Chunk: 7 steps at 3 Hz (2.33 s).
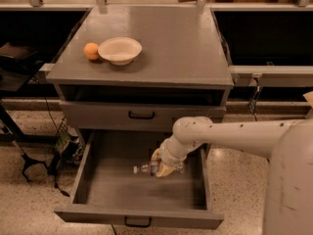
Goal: Pick water bottle from middle drawer and place on counter
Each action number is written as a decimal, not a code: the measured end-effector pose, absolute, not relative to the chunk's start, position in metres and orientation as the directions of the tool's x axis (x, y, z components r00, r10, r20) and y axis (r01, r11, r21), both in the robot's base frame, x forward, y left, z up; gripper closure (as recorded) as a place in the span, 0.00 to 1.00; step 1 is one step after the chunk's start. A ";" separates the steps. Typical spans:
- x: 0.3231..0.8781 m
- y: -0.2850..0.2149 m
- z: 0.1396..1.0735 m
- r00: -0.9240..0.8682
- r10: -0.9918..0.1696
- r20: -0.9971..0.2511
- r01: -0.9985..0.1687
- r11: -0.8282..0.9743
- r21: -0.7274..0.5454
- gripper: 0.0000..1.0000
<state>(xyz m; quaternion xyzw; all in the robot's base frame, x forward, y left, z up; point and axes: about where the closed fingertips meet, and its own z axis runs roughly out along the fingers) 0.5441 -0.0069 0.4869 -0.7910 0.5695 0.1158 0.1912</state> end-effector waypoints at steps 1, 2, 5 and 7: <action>0.545 -0.022 0.572 0.385 -0.841 -0.379 -0.919 -0.311 -0.244 1.00; 0.549 -0.038 0.666 0.449 -0.841 -0.302 -0.882 -0.363 -0.300 1.00; 0.593 -0.082 0.893 0.438 -0.897 -0.064 -0.848 -0.388 -0.360 1.00; 0.670 -0.083 0.947 0.359 -0.933 -0.036 -0.851 -0.311 -0.422 1.00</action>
Offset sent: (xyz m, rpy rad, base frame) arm 0.0105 -0.0553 0.3176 -0.1229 -0.2769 0.1406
